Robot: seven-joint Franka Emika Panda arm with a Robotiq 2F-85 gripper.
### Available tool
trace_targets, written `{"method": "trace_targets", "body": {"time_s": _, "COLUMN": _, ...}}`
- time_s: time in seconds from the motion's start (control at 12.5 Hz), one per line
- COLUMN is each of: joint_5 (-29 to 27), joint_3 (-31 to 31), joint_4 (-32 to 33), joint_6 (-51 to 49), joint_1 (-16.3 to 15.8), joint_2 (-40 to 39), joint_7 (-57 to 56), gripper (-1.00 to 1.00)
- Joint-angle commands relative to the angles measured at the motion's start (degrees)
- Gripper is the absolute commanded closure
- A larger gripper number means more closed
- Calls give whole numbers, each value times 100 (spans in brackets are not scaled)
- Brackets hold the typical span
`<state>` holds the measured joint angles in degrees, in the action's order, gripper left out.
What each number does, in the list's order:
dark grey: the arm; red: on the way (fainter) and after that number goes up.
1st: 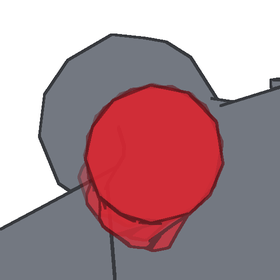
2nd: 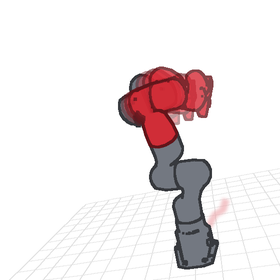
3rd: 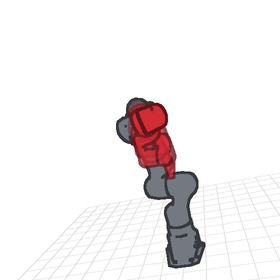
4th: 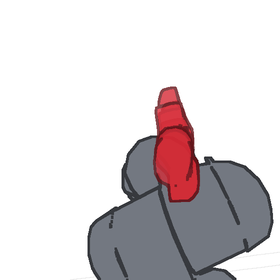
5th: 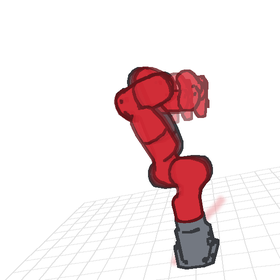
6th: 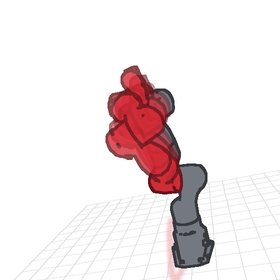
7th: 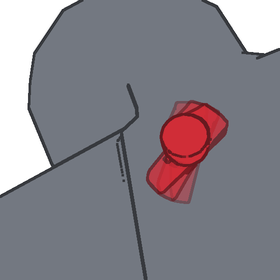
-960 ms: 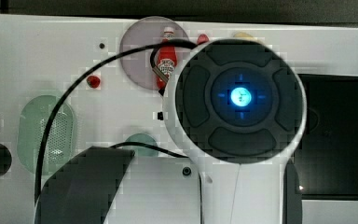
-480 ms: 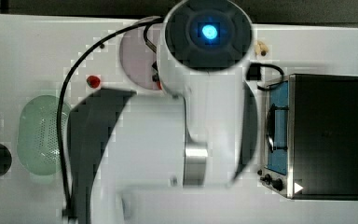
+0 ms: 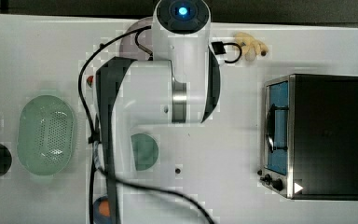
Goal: Pick ketchup from plate and place it on table.
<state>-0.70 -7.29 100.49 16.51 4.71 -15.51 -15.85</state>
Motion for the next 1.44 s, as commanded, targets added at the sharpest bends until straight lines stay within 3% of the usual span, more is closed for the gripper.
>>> {"method": "trace_targets", "body": {"time_s": 0.08, "joint_5": -8, "joint_3": 8, "joint_4": -26, "joint_6": 810, "joint_1": 23, "joint_2": -205, "joint_7": -1335, "gripper": -100}}
{"method": "trace_targets", "body": {"time_s": 0.4, "joint_5": -1, "joint_3": 9, "joint_4": -33, "joint_6": 1944, "joint_1": -36, "joint_2": -899, "joint_7": -2485, "gripper": -100}}
{"method": "trace_targets", "body": {"time_s": 1.44, "joint_5": 147, "joint_3": 32, "joint_4": -101, "joint_6": 4011, "joint_1": -185, "joint_2": -2617, "joint_7": -2509, "gripper": -100}}
